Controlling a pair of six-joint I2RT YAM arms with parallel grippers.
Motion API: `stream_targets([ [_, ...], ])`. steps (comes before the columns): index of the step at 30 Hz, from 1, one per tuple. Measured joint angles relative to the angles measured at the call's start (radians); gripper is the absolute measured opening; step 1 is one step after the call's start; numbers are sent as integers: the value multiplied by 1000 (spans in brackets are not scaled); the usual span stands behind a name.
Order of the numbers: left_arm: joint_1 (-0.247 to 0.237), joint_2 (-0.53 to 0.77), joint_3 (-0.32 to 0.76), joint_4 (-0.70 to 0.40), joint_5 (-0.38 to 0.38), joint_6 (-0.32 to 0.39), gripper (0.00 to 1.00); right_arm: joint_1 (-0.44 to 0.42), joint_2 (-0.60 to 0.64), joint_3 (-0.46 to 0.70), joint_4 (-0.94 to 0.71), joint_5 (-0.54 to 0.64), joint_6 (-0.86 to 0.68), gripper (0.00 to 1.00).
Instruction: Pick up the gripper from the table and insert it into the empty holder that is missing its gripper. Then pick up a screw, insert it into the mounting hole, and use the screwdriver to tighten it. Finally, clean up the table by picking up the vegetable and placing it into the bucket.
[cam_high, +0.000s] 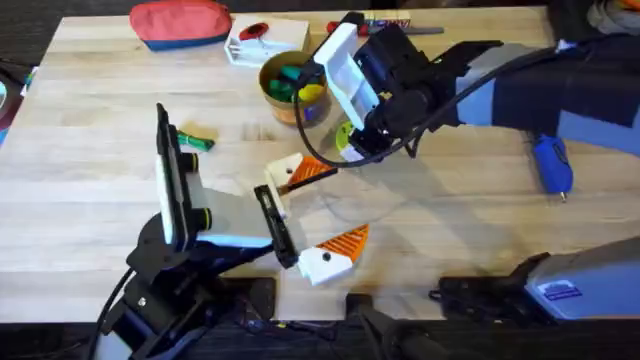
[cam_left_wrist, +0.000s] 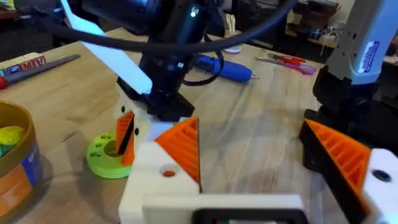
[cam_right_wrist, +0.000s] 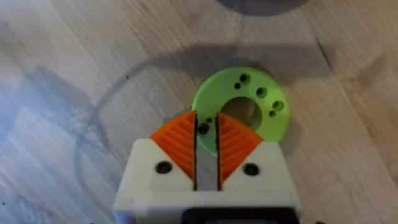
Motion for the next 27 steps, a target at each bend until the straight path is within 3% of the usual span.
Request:
stream_targets([
  [5, 0, 0, 0, 0, 0, 0, 986, 1, 0, 0, 2, 1, 2, 11],
  [17, 0, 0, 0, 0, 0, 0, 986, -18, -8, 12, -23, 44, 9, 5],
  [27, 0, 0, 0, 0, 0, 0, 985, -58, -122, 82, -114, 58, 15, 5],
])
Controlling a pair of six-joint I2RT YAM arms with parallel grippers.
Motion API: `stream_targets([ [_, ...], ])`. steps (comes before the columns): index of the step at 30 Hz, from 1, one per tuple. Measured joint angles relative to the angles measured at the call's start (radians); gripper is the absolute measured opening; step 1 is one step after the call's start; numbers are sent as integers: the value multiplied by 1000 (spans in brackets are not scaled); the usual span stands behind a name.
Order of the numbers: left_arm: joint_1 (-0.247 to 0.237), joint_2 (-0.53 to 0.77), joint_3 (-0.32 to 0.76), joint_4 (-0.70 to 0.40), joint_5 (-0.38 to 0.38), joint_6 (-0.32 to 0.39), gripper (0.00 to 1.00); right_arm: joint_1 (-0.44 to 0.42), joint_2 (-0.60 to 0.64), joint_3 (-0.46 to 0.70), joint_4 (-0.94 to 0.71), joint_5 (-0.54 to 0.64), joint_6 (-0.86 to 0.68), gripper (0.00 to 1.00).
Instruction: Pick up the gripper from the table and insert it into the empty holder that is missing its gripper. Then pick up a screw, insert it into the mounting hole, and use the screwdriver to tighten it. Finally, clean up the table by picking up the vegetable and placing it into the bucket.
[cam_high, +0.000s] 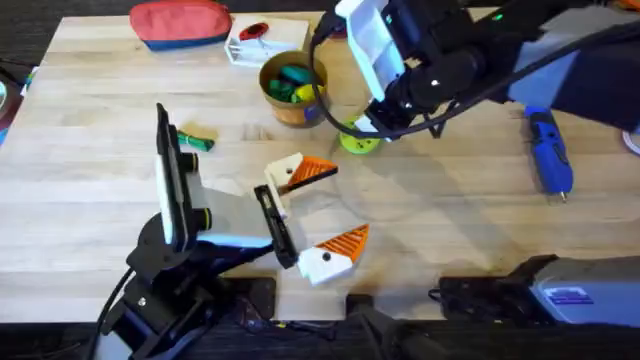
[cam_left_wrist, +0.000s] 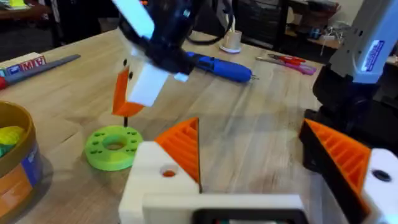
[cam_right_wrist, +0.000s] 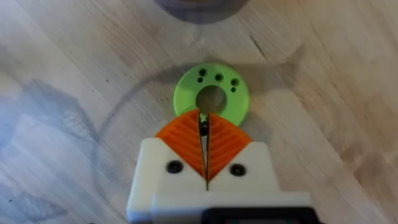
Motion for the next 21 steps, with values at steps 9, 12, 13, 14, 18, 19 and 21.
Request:
stream_targets([
  [9, 0, 0, 0, 0, 0, 0, 985, 44, -116, 206, -228, 7, 38, 5],
  [12, 0, 0, 0, 0, 1, 0, 986, 113, -135, 294, -302, 8, 63, 5],
  [13, 0, 0, 0, 0, 2, 0, 986, 144, -139, 314, -315, 8, 71, 5],
  [14, 0, 0, 0, 0, 5, 0, 986, 182, -141, 330, -323, 8, 82, 5],
  [18, 0, 0, 0, 0, 39, 0, 985, 311, -140, 346, -331, 7, 116, 5],
  [19, 0, 0, 0, -1, 53, 0, 986, 338, -140, 345, -331, 7, 122, 5],
  [21, 0, 0, 0, -2, 84, 0, 985, 385, -139, 345, -331, 7, 137, 5],
])
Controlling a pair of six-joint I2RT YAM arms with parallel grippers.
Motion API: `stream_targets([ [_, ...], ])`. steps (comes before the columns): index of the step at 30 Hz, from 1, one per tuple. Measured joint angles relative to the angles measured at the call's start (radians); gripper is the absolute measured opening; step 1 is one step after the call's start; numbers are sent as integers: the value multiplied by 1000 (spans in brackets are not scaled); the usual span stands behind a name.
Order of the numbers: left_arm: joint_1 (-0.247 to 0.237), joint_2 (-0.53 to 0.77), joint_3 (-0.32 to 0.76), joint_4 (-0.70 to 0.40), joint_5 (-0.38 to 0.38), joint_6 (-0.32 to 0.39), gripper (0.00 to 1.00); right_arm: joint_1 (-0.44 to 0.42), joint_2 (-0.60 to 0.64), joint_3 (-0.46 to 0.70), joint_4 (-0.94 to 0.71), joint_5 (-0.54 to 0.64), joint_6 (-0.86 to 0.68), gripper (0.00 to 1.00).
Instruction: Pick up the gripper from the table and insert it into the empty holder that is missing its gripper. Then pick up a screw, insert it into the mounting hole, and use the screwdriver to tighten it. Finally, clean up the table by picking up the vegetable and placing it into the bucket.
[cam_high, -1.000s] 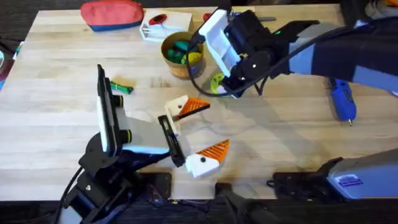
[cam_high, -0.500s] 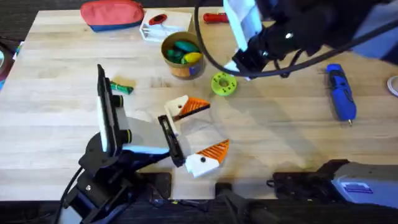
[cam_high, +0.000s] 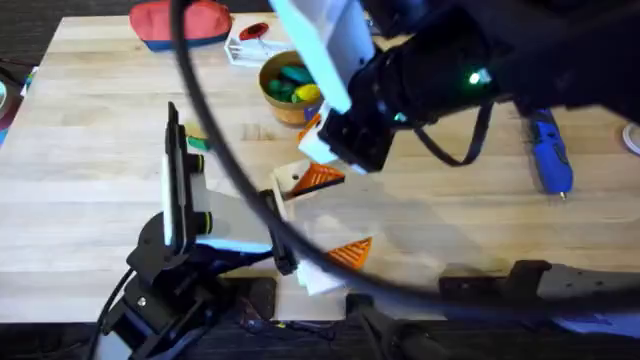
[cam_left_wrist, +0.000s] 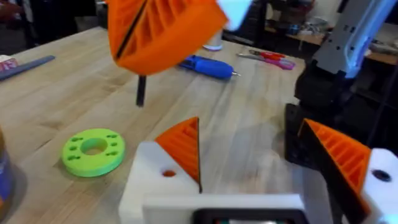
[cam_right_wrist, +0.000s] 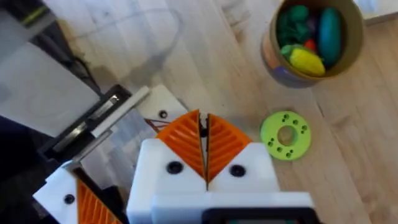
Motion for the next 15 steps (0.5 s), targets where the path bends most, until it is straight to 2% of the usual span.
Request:
stream_targets([
  [7, 0, 0, 0, -3, 66, 0, 985, 71, 0, 0, -18, 0, 64, 5],
  [15, 0, 0, 0, -4, 78, 0, 985, 98, 26, 0, -38, 0, 111, 5],
])
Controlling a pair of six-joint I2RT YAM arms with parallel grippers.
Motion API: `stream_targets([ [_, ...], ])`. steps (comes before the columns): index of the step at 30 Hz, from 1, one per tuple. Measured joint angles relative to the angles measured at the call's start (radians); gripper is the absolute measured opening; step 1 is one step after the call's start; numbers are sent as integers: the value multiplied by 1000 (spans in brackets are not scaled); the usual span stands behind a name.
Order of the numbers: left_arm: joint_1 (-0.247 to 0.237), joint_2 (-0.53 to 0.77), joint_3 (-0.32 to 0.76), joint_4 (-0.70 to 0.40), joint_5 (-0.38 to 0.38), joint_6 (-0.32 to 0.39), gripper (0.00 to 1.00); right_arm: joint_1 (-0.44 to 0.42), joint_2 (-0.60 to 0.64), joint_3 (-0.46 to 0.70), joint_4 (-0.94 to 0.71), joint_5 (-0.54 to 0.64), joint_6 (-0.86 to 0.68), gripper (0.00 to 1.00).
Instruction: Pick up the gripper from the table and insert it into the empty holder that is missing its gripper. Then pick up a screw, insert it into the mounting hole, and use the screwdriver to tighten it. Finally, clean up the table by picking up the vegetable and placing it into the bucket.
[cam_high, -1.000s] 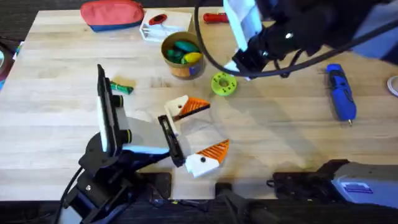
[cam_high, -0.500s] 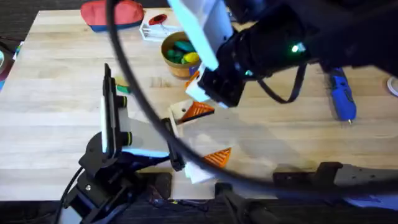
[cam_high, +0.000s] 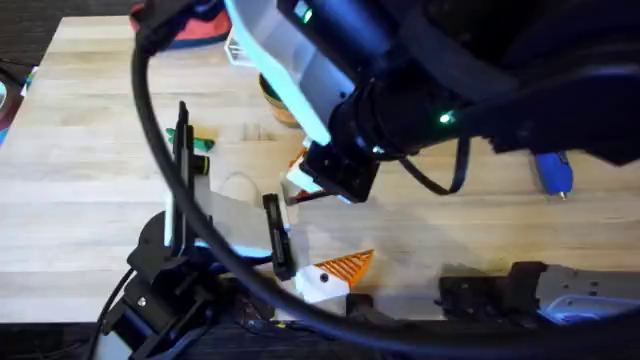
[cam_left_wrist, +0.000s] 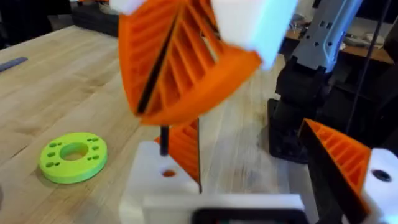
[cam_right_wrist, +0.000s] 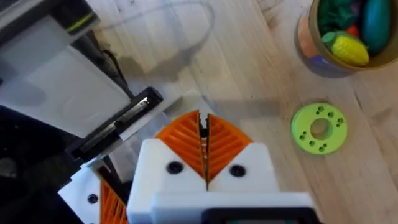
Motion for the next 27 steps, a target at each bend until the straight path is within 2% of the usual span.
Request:
stream_targets([
  [27, 0, 0, 0, -2, 20, -5, 986, 21, 67, 12, -21, 1, 8, 5],
])
